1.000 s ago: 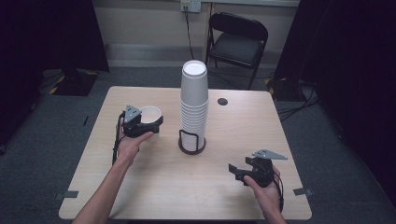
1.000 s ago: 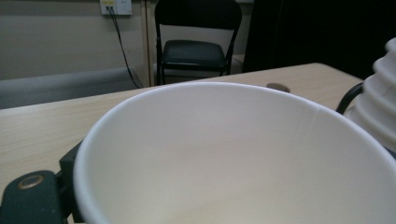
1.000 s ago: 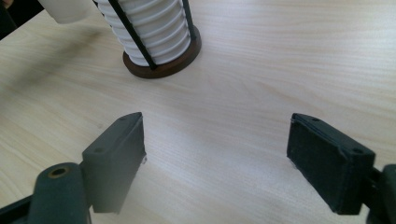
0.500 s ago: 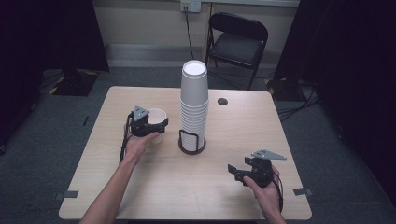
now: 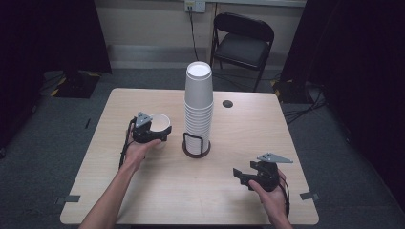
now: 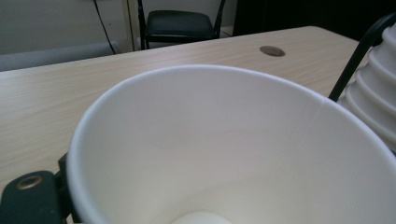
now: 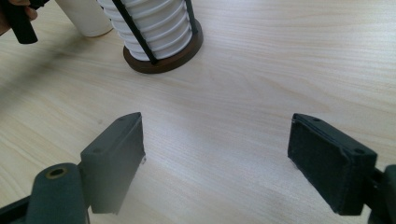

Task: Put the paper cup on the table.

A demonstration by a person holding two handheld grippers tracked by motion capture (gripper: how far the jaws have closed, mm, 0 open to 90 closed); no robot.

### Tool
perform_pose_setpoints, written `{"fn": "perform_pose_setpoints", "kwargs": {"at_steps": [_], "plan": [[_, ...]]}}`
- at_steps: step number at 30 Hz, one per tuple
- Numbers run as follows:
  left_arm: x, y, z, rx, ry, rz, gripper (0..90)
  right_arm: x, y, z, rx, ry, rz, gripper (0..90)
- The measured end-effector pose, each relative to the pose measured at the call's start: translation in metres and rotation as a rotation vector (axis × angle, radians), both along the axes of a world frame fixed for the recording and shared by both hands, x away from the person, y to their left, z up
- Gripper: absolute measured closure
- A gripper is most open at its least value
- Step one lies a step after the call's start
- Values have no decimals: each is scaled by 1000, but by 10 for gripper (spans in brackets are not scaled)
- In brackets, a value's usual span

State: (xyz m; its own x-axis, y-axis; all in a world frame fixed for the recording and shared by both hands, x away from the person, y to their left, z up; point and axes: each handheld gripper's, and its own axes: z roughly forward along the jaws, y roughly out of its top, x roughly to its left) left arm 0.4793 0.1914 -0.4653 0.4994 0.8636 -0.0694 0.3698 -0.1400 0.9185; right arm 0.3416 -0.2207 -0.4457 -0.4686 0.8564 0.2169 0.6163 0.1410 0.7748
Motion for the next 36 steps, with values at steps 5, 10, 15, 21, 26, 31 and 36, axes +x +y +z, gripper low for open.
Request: {"fn": "perform_pose_setpoints", "kwargs": {"at_steps": [5, 10, 15, 21, 26, 31, 36], "plan": [[1, 3, -3, 14, 53, 3, 104, 0, 0, 0, 4, 0, 0, 181], [2, 4, -4, 5, 90, 5, 110, 1, -1, -1, 7, 3, -4, 180], [-1, 0, -6, 54, 108, -7, 125, 0, -2, 0, 3, 0, -4, 180], [-1, 1, -9, 59, 149, 5, 142, 0, -1, 0, 6, 1, -3, 180], [-3, 0, -10, 115, 202, -3, 157, 0, -1, 0, 7, 1, -4, 181], [-5, 0, -17, 139, 239, -16, 160, -1, -1, 0, 8, 0, -3, 180], [-11, 8, -16, 136, 236, -19, 160, -1, -1, 1, 9, -1, -4, 180]]}}
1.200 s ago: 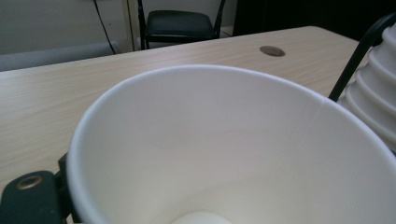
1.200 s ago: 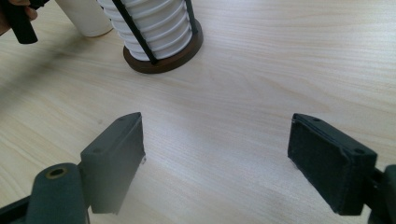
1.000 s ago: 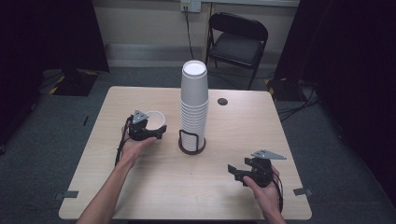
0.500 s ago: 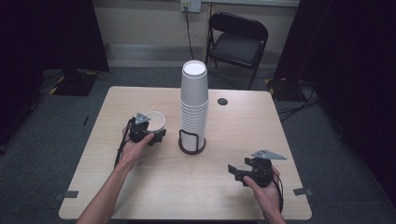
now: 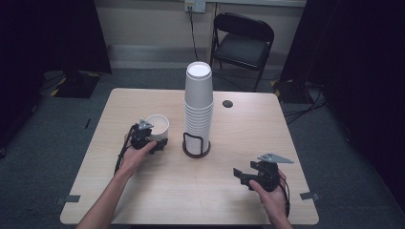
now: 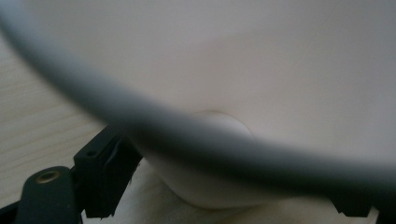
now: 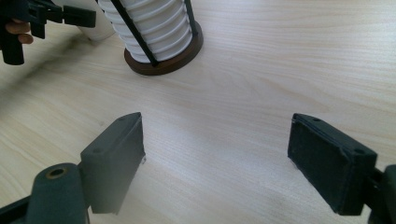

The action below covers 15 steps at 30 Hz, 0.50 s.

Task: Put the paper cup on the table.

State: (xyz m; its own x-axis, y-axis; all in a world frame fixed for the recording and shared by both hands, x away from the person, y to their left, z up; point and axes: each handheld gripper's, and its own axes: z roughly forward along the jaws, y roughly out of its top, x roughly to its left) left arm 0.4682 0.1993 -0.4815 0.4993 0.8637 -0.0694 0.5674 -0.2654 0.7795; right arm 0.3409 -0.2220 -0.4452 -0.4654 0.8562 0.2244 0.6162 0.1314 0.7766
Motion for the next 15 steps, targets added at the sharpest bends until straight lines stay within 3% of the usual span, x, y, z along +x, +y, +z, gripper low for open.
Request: {"fn": "perform_pose_setpoints", "kwargs": {"at_steps": [5, 9, 11, 15], "plan": [[-8, 6, 5, 17, -48, 6, 158, 0, 1, 0, 3, 4, 0, 180], [-14, 10, 7, -3, -39, 13, 159, 0, 2, 0, -1, 3, 7, 180], [-16, 14, 5, 15, -10, 2, 159, 0, 1, 0, 0, 2, 7, 180], [-22, 18, 3, 29, -16, -9, 159, 0, 1, 1, 5, 0, 6, 180]]}}
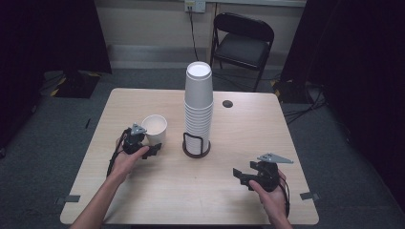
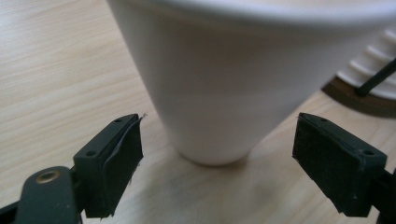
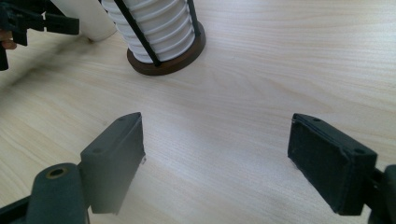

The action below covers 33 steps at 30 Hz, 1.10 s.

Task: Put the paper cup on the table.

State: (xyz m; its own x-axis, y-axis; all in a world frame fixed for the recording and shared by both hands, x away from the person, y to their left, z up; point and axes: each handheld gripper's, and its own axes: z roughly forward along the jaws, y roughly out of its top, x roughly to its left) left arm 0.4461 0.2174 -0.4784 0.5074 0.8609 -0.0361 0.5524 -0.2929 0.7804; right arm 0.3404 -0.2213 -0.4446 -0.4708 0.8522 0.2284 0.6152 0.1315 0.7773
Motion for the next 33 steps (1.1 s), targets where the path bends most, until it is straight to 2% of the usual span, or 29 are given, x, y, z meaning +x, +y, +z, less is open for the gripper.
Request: {"fn": "perform_pose_setpoints", "kwargs": {"at_steps": [2, 4, 7, 10, 12, 15, 18, 21, 24, 28, 30, 32, 33], "plan": [[-4, 1, 2, -7, 1, -10, 159, 0, 0, 0, 1, 0, -4, 180], [-11, 1, 5, -17, -14, -20, 159, 0, 0, 0, 2, 0, -4, 180], [-21, 2, 11, -15, -35, -29, 159, 0, -1, 1, 4, -1, -4, 180], [-34, 3, 15, 5, -60, -23, 159, -1, -1, 1, 4, -2, -7, 180], [-43, 4, 18, -41, -50, -18, 159, -1, -1, 1, 3, -4, -6, 180], [-57, 1, 26, -33, -79, -38, 159, -2, -1, 1, 1, -5, -7, 180], [-71, -4, 33, -119, -96, -74, 159, -2, -2, 1, 0, -5, -9, 180], [-82, -11, 39, -133, -116, -105, 158, -2, -2, 1, 1, -5, -12, 179], [-92, -18, 45, -153, -117, -147, 159, -2, -3, 1, 3, -3, -15, 179], [-111, -25, 47, -193, -101, -147, 159, -2, -4, 1, 1, -5, -21, 178], [-117, -26, 43, -202, -84, -124, 161, -2, -4, 0, 0, -6, -21, 178], [-123, -28, 39, -158, -130, -140, 163, -2, -3, -1, -3, -2, -19, 179], [-124, -29, 37, -147, -128, -155, 163, -2, -3, -1, -3, -1, -16, 179]]}}
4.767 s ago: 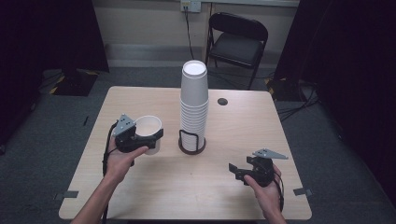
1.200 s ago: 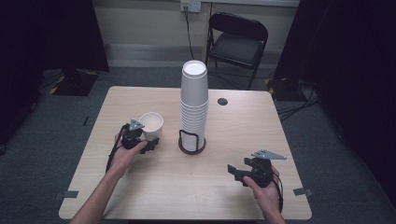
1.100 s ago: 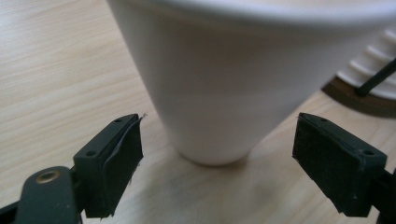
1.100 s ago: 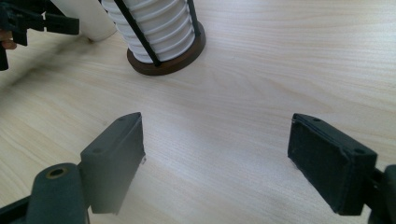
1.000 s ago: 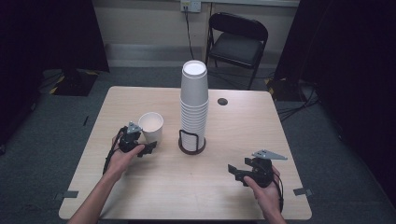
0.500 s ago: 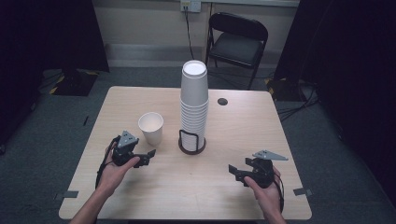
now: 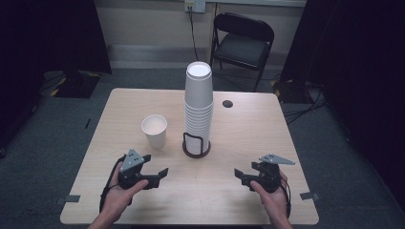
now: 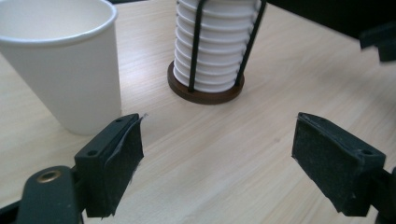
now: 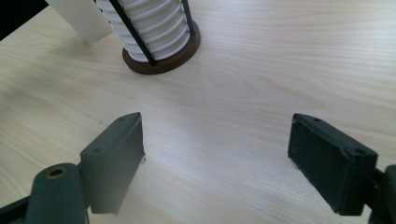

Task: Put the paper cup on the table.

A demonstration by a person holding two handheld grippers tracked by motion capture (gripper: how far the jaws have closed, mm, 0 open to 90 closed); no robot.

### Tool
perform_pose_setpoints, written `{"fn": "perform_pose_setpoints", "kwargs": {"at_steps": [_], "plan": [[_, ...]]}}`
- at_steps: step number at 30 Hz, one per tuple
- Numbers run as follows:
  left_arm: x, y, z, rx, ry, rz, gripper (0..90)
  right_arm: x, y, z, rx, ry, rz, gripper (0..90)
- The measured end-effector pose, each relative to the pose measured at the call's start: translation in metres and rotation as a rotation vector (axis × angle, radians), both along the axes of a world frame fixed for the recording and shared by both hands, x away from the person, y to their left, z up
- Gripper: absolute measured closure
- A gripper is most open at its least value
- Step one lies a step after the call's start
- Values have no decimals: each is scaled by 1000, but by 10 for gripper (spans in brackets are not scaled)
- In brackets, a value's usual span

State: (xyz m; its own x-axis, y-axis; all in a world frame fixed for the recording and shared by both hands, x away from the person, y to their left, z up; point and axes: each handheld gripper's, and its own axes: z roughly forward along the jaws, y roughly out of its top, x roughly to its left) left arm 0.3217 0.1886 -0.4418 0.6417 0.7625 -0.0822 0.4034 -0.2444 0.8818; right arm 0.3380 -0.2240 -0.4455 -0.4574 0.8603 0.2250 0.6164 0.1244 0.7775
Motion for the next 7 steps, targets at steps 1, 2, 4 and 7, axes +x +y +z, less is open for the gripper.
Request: {"fn": "perform_pose_setpoints", "kwargs": {"at_steps": [1, 2, 4, 7], "plan": [[-1, -1, -3, -4, 15, -12, 163, 0, 0, -1, -4, -3, 2, 178], [-3, -2, -6, -15, 19, -18, 163, 0, 1, -2, -12, 1, 2, 177], [-5, -3, -8, -8, 3, -40, 163, 2, 1, -6, -23, 8, 2, 176], [-2, 0, -8, -16, -16, -1, 161, 7, -1, -16, -55, 41, -13, 174]]}}
